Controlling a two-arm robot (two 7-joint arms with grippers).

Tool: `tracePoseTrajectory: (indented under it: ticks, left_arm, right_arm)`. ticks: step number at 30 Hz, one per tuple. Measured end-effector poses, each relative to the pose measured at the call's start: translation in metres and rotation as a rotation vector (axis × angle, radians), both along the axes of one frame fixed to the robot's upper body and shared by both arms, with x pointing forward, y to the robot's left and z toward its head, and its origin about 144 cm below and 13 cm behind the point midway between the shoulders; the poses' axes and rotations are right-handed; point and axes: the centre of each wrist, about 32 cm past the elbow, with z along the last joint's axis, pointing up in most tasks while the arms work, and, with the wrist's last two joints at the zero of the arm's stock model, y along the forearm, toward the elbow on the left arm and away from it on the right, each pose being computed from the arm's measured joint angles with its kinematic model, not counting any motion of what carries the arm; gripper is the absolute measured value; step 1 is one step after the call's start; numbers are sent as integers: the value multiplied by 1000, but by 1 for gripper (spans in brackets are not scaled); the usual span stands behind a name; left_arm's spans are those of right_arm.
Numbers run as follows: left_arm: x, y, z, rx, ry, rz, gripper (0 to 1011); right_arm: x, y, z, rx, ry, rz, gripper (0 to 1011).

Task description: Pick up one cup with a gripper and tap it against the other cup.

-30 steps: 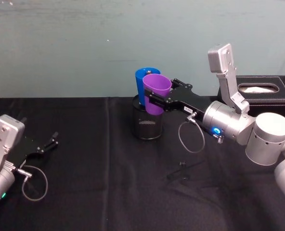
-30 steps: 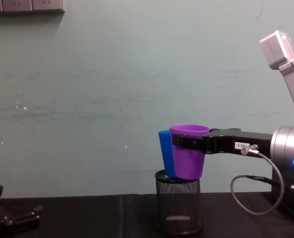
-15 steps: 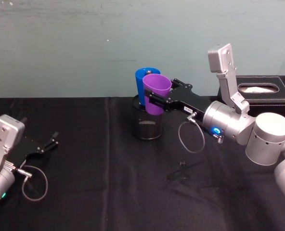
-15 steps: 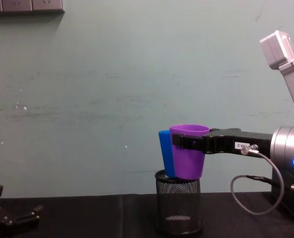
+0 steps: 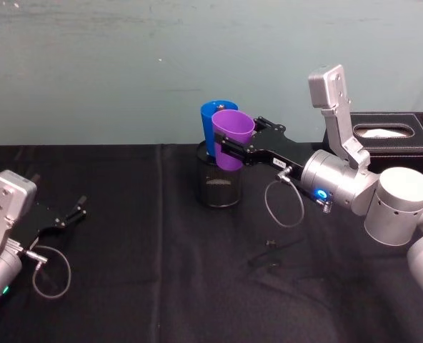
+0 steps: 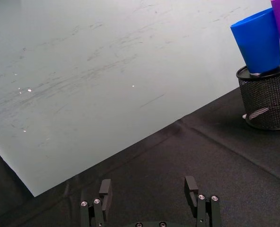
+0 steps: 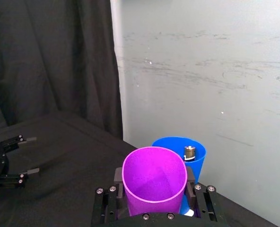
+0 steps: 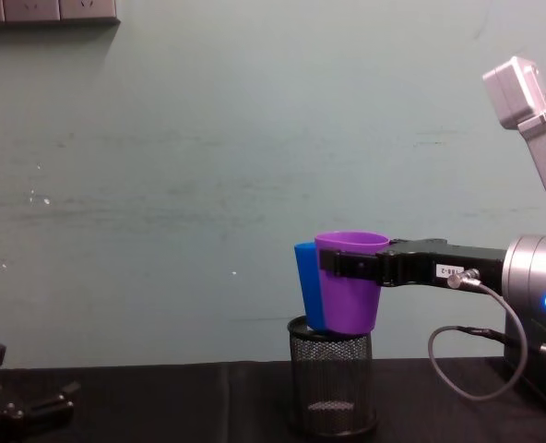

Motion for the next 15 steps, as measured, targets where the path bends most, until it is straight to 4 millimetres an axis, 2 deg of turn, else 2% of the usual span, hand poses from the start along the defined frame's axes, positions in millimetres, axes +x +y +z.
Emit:
tracePoseTrajectory:
  ticks: [15]
  left_arm:
    - [0,0,0,0,0,0,1000]
  right_arm:
    - [0,0,0,0,0,0,731]
